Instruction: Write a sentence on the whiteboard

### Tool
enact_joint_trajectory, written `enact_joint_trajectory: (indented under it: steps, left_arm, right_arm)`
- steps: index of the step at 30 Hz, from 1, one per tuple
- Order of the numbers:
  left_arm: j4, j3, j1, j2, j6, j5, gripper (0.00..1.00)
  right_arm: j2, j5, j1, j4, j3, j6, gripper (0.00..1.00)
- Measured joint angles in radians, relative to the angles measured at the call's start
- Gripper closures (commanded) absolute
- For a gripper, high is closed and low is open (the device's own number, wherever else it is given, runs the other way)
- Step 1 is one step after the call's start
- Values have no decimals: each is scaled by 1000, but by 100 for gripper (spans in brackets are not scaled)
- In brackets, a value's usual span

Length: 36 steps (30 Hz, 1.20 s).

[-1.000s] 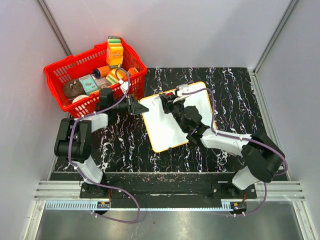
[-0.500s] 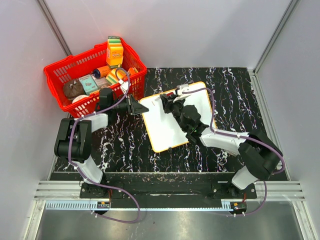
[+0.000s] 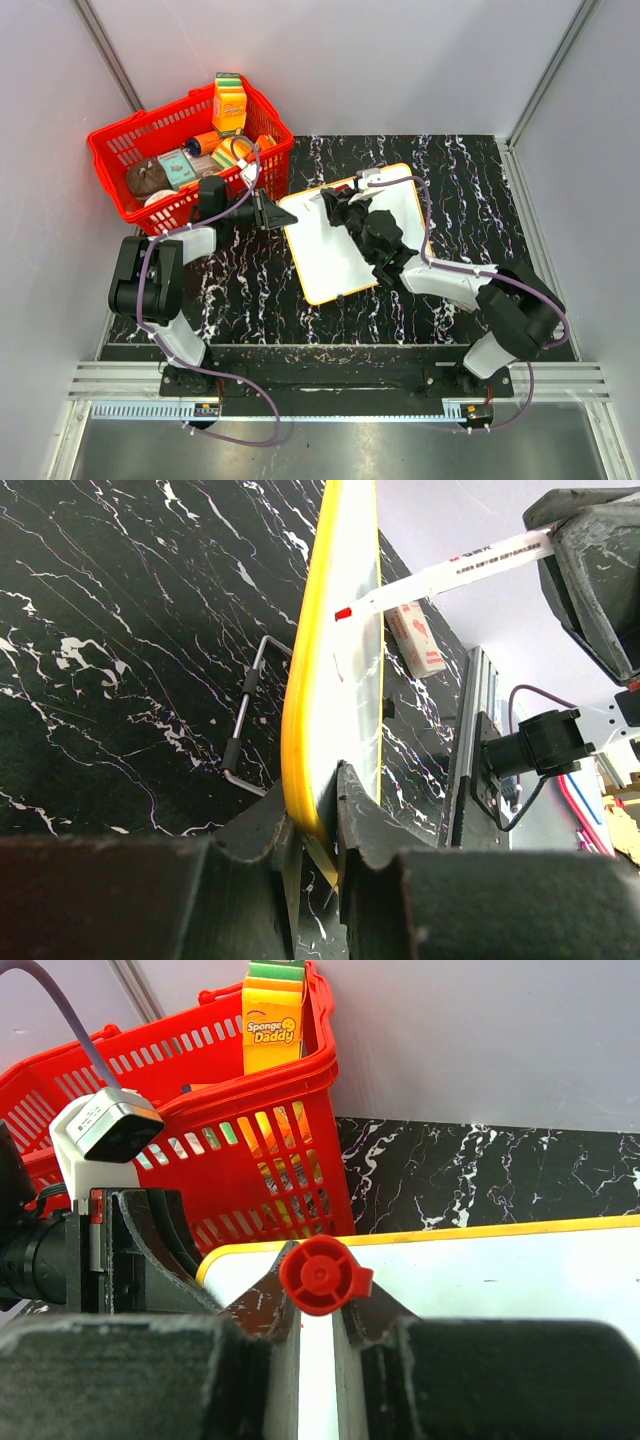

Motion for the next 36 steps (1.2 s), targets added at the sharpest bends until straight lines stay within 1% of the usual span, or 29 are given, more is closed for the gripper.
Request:
enact_joint_trajectory:
  steps: [36]
  left_arm:
    - [-5,0,0,1,11,-3,100]
  right_arm:
    - [-68,-43,-3,-3,-119,83,100]
